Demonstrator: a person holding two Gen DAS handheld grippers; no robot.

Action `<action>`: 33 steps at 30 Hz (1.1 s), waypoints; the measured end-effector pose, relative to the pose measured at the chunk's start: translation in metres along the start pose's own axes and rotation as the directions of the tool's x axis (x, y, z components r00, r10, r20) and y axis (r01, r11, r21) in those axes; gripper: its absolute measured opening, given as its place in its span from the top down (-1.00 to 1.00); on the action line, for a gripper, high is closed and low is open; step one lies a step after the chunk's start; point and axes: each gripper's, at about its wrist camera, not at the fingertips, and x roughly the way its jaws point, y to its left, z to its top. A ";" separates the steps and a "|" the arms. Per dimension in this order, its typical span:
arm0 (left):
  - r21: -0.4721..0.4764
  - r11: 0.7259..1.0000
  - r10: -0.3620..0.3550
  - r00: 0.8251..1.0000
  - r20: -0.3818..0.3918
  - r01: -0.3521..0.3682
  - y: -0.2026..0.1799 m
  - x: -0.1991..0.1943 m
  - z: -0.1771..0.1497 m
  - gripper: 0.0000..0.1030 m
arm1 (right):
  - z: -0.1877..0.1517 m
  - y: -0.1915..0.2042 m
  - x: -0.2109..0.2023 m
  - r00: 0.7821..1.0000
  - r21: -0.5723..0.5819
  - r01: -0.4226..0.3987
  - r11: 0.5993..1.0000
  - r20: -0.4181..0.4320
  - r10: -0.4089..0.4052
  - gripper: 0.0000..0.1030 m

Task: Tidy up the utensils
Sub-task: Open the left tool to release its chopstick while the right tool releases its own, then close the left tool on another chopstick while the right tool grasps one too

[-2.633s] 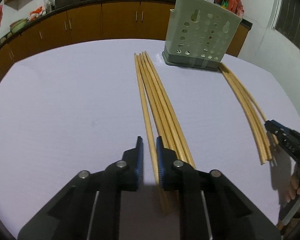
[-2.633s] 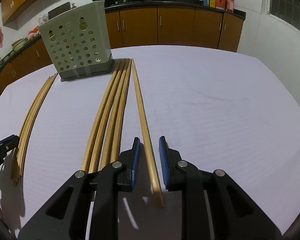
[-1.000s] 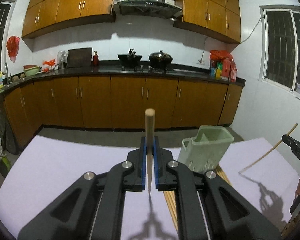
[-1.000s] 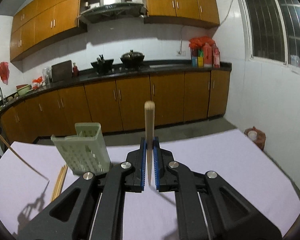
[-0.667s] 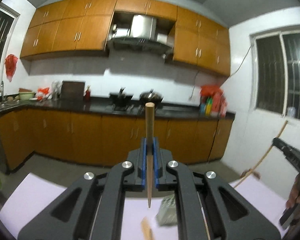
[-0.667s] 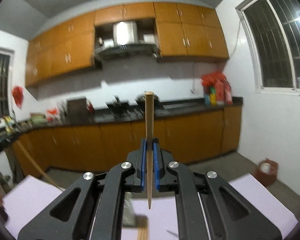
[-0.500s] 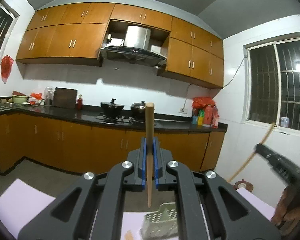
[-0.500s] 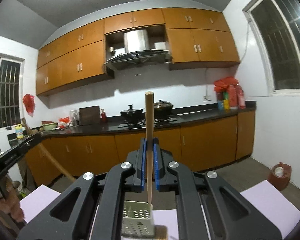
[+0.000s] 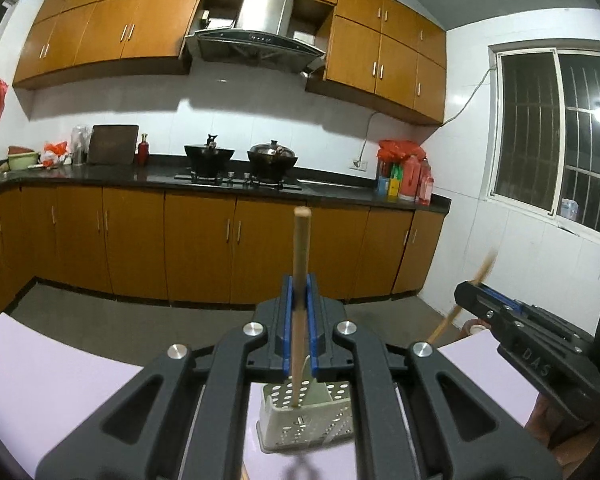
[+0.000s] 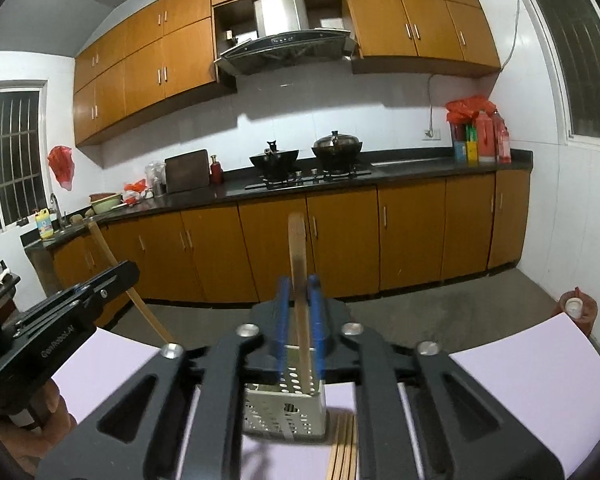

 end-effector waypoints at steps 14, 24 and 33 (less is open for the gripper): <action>-0.068 0.994 0.083 0.996 0.018 -0.082 0.038 -0.081 -0.015 0.20 | -0.036 -0.046 -0.070 0.990 0.050 0.141 0.989 -0.036 -0.140 0.14; -0.085 0.984 0.109 0.904 -0.413 -0.157 0.073 -0.056 -0.158 0.45 | -0.189 -0.051 -0.015 0.853 0.037 0.085 0.996 -0.520 -0.054 0.68; -0.100 0.986 0.059 0.849 -0.525 -0.130 0.077 -0.051 -0.210 0.55 | -0.207 -0.045 -0.014 0.828 -0.049 0.167 0.985 -0.534 -0.167 0.85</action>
